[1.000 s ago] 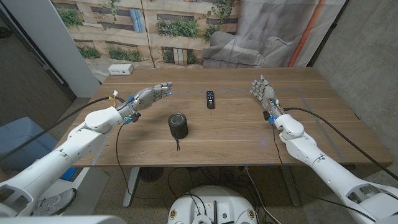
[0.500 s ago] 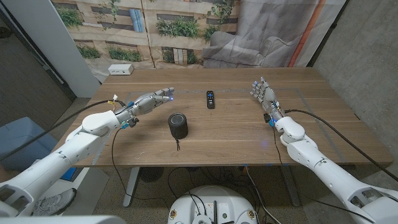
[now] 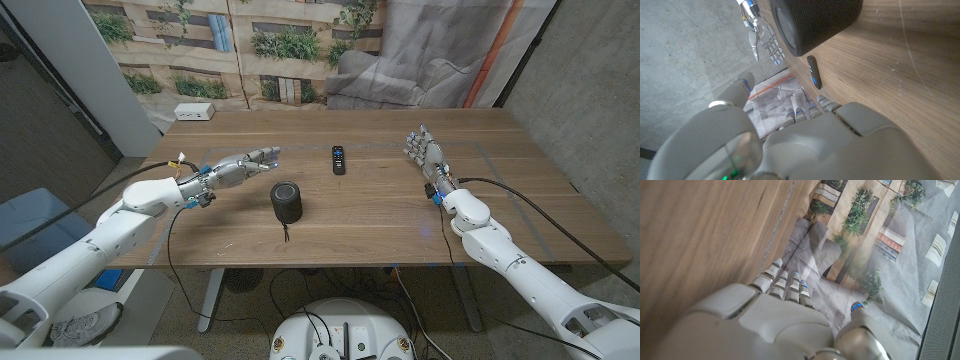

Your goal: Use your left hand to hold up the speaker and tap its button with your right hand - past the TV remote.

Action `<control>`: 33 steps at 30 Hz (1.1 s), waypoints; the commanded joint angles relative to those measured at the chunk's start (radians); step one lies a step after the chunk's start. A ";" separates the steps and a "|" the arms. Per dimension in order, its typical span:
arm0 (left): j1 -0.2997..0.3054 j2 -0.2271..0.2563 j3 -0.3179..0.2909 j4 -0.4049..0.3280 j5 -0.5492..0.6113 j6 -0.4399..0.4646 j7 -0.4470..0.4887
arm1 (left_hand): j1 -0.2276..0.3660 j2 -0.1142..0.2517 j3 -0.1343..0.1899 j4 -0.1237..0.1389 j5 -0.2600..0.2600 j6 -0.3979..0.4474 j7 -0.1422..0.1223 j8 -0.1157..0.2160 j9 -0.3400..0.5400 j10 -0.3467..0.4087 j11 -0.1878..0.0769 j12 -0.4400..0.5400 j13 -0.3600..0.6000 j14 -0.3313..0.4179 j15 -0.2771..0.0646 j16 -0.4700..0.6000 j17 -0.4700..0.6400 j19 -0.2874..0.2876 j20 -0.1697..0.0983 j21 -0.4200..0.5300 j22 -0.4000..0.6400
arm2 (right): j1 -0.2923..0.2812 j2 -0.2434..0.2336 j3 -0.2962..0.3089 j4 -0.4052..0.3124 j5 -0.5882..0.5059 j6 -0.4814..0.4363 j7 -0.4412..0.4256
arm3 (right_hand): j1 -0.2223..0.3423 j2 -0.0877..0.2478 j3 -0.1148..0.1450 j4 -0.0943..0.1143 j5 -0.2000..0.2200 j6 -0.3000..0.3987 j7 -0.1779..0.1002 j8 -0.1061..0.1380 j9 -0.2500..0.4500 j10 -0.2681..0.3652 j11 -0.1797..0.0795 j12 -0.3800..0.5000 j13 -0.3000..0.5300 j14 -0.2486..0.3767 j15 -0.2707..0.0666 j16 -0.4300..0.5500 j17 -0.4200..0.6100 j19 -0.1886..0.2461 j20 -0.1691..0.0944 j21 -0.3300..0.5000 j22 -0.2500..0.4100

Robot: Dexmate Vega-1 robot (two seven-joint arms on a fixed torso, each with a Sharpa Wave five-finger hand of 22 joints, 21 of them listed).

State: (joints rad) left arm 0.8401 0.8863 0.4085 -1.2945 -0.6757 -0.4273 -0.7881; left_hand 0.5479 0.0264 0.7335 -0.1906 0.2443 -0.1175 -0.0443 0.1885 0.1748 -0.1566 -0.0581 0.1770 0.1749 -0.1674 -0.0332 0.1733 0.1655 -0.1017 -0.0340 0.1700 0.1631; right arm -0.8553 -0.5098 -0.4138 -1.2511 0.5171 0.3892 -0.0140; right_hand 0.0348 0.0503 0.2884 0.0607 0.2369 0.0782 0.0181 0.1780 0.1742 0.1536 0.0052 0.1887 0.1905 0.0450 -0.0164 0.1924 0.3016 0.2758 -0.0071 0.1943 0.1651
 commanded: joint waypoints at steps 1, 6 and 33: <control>-0.060 0.052 0.035 0.027 0.041 0.025 -0.138 | 0.029 -0.007 0.010 0.000 0.009 -0.043 -0.006 -0.007 0.002 -0.038 0.005 -0.003 0.001 -0.048 0.010 -0.006 0.002 -0.029 -0.017 0.000 0.001 | 0.014 0.009 -0.014 0.015 -0.026 0.001 -0.015 | 0.003 0.009 0.008 -0.001 0.004 -0.003 -0.001 0.007 0.002 0.002 -0.004 0.004 0.003 0.004 -0.005 0.005 -0.002 0.002 -0.004 -0.006 0.002; -0.074 0.062 0.039 0.031 0.072 0.001 -0.141 | 0.038 -0.011 0.011 0.000 0.008 -0.047 -0.010 -0.003 0.002 -0.033 0.001 0.002 0.001 -0.045 0.005 -0.002 0.002 -0.031 -0.018 0.003 0.001 | 0.012 0.011 -0.019 0.012 -0.039 0.001 -0.028 | 0.004 0.010 0.009 -0.002 0.004 -0.003 -0.001 0.007 0.002 0.002 -0.004 0.004 0.003 0.004 -0.005 0.005 -0.004 0.003 -0.004 -0.005 0.002; -0.265 0.008 0.169 0.196 0.278 -0.196 -0.266 | 0.086 -0.068 0.004 0.000 -0.041 -0.038 -0.042 0.011 0.002 -0.030 -0.026 0.007 0.001 -0.047 -0.036 0.001 0.002 -0.050 -0.030 0.003 0.000 | -0.018 0.025 -0.035 -0.005 -0.096 0.009 -0.108 | 0.006 0.015 0.012 -0.002 0.004 -0.006 -0.001 0.007 0.002 0.004 -0.007 0.005 0.002 0.007 -0.004 0.007 -0.011 0.004 -0.004 -0.006 0.002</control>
State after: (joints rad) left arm 0.6434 0.9118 0.5311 -1.1532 -0.4653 -0.5594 -1.0195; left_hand 0.6230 -0.0300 0.7361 -0.1877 0.2089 -0.1345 -0.0879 0.2012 0.1746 -0.1720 -0.0806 0.1850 0.1719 -0.1698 -0.0306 0.1733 0.1653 -0.1335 -0.0345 0.1741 0.1631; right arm -0.8626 -0.4906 -0.4432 -1.2527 0.4382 0.3936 -0.0967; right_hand 0.0401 0.0556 0.2911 0.0580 0.2368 0.0783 0.0182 0.1781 0.1721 0.1537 0.0052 0.1887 0.1907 0.0451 -0.0162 0.1964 0.2876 0.2757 -0.0071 0.1866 0.1650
